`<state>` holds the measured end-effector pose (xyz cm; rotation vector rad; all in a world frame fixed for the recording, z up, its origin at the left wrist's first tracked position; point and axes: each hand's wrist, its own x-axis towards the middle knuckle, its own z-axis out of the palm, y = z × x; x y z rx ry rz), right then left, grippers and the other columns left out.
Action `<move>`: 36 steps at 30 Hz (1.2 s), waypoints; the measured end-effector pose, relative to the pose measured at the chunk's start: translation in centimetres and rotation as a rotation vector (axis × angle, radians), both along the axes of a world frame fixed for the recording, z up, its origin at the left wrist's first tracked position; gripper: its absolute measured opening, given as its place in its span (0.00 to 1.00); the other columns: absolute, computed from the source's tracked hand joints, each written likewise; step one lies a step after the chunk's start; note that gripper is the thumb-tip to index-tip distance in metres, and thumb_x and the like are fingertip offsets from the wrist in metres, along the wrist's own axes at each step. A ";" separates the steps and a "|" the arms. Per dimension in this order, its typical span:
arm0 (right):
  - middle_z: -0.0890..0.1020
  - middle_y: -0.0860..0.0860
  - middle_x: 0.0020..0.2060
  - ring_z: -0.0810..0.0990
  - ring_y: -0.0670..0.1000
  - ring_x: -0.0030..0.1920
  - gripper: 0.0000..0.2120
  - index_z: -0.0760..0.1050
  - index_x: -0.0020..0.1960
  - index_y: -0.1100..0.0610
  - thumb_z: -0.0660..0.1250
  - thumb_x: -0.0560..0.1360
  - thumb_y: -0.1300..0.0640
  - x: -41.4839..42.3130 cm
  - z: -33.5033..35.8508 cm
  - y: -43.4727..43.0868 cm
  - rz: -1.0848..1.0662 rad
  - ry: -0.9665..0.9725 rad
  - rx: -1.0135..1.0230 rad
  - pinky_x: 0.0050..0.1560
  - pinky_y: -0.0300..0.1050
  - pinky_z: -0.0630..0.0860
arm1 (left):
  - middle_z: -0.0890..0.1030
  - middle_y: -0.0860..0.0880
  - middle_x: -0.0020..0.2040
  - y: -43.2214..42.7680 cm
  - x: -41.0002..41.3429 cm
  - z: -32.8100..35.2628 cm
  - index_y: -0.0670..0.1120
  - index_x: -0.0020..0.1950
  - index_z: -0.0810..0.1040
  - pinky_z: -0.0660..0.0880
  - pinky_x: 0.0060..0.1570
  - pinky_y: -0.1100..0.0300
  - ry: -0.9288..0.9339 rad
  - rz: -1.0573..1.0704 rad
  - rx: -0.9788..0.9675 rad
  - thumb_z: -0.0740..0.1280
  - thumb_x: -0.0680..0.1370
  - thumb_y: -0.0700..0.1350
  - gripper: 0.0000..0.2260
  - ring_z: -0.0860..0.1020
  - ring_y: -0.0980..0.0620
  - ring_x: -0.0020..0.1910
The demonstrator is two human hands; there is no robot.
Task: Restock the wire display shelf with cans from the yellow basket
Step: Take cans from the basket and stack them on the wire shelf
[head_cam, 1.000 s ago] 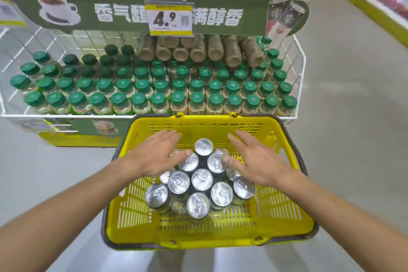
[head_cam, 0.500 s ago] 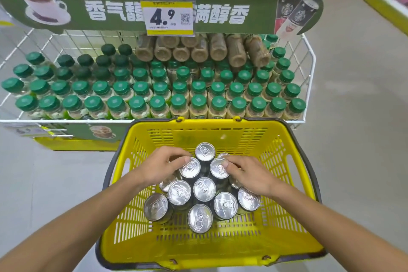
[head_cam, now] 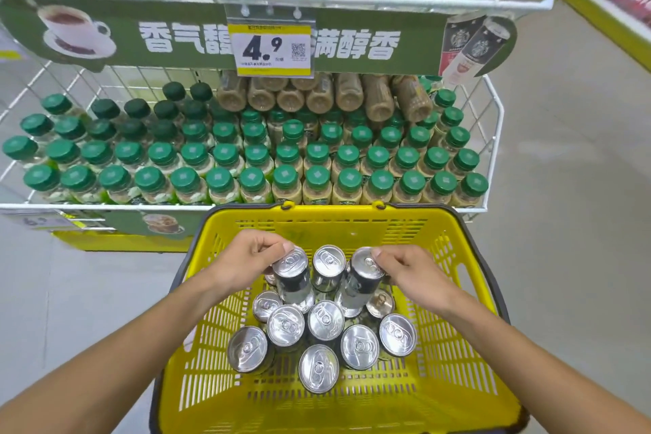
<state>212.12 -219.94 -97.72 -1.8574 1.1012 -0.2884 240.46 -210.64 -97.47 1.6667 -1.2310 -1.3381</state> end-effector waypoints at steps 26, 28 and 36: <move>0.79 0.55 0.31 0.74 0.51 0.33 0.20 0.81 0.39 0.63 0.67 0.82 0.49 11.1 38.0 -14.6 0.030 -0.274 -0.102 0.45 0.53 0.80 | 0.88 0.47 0.44 -15.0 5.6 38.6 0.40 0.50 0.85 0.81 0.32 0.61 -0.103 0.258 -0.136 0.75 0.77 0.48 0.11 0.83 0.54 0.32; 0.86 0.62 0.40 0.81 0.53 0.38 0.14 0.85 0.46 0.59 0.68 0.80 0.50 11.2 37.6 -16.0 -0.036 -0.222 -0.082 0.56 0.61 0.82 | 0.89 0.43 0.48 -16.9 4.9 38.0 0.39 0.55 0.84 0.86 0.40 0.54 -0.093 0.313 -0.110 0.76 0.76 0.43 0.11 0.87 0.51 0.39; 0.87 0.60 0.44 0.82 0.54 0.36 0.10 0.83 0.52 0.54 0.66 0.83 0.50 8.9 35.3 -19.4 -0.200 -0.153 -0.041 0.40 0.51 0.79 | 0.88 0.46 0.46 -22.2 2.1 35.2 0.46 0.50 0.82 0.86 0.47 0.50 -0.020 0.364 -0.048 0.77 0.76 0.49 0.10 0.87 0.47 0.42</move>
